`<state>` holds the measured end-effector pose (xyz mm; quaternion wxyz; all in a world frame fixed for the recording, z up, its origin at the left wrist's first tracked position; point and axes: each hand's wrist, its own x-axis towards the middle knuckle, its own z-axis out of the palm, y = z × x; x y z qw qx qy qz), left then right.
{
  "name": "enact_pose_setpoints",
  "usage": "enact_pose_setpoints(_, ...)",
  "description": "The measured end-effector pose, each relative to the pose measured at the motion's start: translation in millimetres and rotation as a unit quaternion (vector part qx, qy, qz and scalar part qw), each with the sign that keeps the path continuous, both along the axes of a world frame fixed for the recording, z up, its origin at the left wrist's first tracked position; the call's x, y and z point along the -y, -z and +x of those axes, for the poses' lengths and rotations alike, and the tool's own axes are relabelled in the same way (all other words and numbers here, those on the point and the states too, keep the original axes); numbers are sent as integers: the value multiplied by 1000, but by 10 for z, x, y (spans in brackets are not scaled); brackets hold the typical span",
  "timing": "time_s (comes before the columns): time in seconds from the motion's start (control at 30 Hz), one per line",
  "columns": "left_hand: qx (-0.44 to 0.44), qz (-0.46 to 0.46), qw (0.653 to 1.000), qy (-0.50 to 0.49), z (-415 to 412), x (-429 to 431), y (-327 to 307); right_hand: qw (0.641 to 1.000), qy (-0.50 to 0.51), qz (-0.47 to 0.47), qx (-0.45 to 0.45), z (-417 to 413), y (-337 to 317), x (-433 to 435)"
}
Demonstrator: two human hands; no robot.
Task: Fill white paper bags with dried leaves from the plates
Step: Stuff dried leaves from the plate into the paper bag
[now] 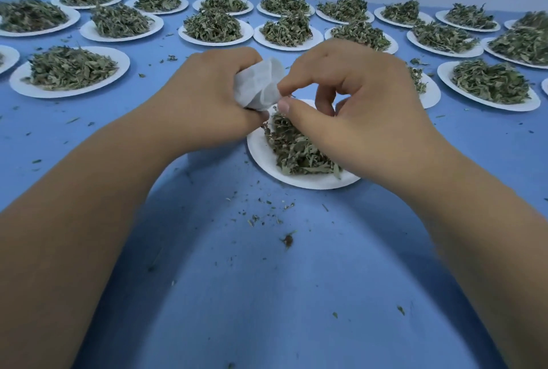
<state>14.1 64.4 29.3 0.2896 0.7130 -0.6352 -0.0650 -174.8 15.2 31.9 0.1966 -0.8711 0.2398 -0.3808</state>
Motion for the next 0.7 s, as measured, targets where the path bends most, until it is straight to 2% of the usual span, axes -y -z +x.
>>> enact_pose_setpoints(0.3,-47,-4,998,33,-116,-67,-36,989,-61,82,-109,-21,-9,-25)
enact_pose_setpoints(0.4,-76,15,995,62,-124,-86,-41,988,-73,85,-108,-6,25,-39)
enact_pose_setpoints(0.53,-49,49,991,116,-95,-104,-60,992,-77,74,-70,-1,31,4)
enact_pose_setpoints(0.63,-66,76,984,146,-50,-147,-85,995,-69,50,-59,-7,15,12)
enact_pose_setpoints(0.7,-83,62,982,160,-54,-193,-135,996,-64,34,-51,1,10,-9)
